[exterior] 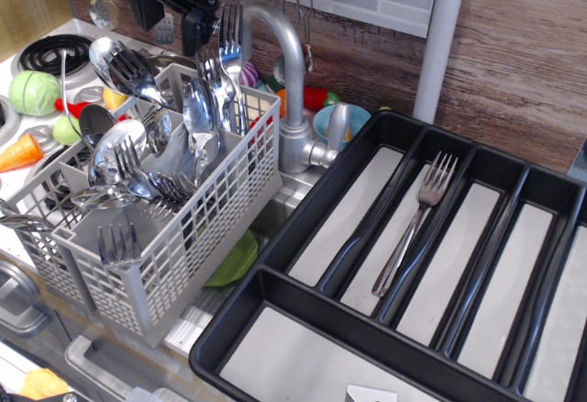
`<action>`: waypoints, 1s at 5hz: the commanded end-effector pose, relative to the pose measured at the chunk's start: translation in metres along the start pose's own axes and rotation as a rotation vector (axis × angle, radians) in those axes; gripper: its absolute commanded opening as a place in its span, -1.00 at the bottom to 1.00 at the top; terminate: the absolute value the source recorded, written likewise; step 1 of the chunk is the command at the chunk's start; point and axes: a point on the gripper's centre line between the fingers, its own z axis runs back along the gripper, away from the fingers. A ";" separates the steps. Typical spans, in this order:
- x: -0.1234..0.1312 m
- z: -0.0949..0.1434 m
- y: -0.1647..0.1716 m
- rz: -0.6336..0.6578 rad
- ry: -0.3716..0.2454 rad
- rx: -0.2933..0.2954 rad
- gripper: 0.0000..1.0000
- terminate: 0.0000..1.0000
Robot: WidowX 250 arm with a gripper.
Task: Put fork from basket to tray
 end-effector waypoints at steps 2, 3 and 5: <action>0.006 -0.003 -0.004 -0.026 -0.056 -0.043 1.00 -1.00; 0.008 -0.004 -0.008 -0.036 -0.092 -0.056 1.00 -1.00; 0.012 -0.019 -0.012 -0.048 -0.137 -0.077 1.00 -1.00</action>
